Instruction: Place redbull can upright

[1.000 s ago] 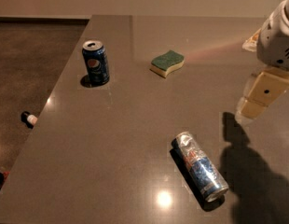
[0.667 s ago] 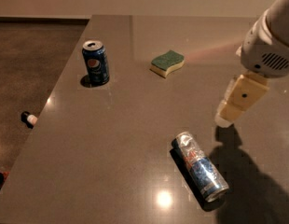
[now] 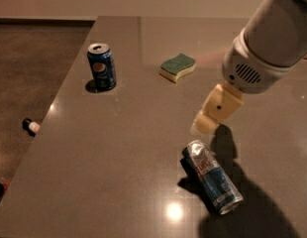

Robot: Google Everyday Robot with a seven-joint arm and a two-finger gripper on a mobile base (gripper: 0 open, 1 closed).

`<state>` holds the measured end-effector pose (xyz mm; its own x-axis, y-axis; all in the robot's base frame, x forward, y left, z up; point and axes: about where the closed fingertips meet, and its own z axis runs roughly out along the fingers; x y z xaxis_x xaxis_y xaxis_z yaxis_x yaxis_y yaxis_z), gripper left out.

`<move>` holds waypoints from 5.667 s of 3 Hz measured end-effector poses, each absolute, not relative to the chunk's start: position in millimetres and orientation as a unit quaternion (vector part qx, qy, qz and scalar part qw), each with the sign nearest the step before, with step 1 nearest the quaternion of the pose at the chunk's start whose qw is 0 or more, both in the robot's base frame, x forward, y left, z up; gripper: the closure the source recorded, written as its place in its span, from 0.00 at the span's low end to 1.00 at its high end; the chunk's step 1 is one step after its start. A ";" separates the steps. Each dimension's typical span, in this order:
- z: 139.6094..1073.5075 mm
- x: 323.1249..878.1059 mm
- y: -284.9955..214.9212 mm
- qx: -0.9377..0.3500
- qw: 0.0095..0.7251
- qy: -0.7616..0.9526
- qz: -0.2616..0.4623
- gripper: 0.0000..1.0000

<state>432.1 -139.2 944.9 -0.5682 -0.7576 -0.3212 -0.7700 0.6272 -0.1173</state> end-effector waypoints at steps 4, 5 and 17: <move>875.8 391.9 -94.5 -0.310 0.118 0.943 0.022 0.00; 859.1 389.0 -90.4 -0.289 0.092 0.953 0.013 0.00; 1004.6 474.7 -106.7 -0.349 0.622 0.649 0.264 1.00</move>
Offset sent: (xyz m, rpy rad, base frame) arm -0.0381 0.0439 -0.0674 0.0167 0.1388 -0.2261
